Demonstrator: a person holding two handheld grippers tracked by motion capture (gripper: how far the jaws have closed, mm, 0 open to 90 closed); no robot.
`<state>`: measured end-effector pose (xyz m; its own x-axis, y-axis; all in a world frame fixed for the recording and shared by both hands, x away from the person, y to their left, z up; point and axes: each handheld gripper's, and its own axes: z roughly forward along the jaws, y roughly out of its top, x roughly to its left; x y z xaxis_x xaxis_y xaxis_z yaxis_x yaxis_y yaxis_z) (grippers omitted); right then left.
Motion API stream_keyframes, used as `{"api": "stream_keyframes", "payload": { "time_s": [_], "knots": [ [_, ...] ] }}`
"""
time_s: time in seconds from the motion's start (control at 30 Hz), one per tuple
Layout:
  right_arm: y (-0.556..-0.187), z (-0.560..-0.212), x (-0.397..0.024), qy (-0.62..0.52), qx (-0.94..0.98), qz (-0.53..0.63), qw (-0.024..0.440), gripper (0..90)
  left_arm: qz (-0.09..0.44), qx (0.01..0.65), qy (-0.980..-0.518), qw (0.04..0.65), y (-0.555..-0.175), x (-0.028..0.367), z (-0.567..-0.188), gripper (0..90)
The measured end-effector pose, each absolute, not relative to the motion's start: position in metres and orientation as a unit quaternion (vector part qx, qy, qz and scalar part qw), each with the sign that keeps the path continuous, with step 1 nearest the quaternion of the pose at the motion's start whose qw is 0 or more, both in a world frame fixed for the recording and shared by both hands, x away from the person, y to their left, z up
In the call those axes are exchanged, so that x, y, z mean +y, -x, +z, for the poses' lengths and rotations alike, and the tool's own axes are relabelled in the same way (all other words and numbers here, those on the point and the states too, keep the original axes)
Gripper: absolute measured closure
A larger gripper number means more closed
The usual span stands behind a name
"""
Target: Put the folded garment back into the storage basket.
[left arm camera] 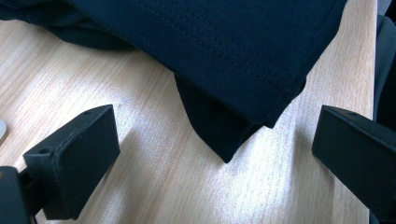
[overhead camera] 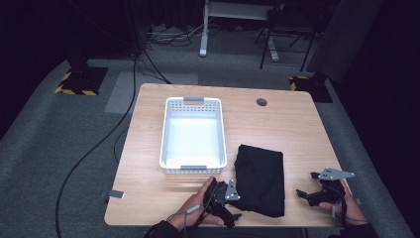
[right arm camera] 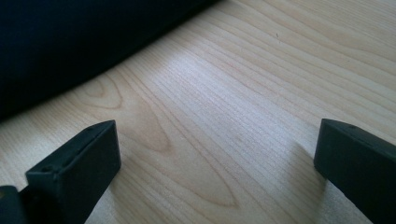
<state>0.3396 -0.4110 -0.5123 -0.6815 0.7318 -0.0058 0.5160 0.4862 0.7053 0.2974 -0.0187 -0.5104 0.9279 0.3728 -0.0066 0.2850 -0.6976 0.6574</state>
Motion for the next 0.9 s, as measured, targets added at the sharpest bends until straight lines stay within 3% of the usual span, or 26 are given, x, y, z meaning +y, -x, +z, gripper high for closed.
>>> {"api": "stream_keyframes", "payload": {
  "time_s": [0.9],
  "knots": [
    [-0.339, -0.512, -0.411, -0.371, 0.847, 0.348, 0.156, 0.7, 0.058, 0.189, -0.928, 0.315, -0.303, -0.029, -0.505, 0.7]
  ]
}}
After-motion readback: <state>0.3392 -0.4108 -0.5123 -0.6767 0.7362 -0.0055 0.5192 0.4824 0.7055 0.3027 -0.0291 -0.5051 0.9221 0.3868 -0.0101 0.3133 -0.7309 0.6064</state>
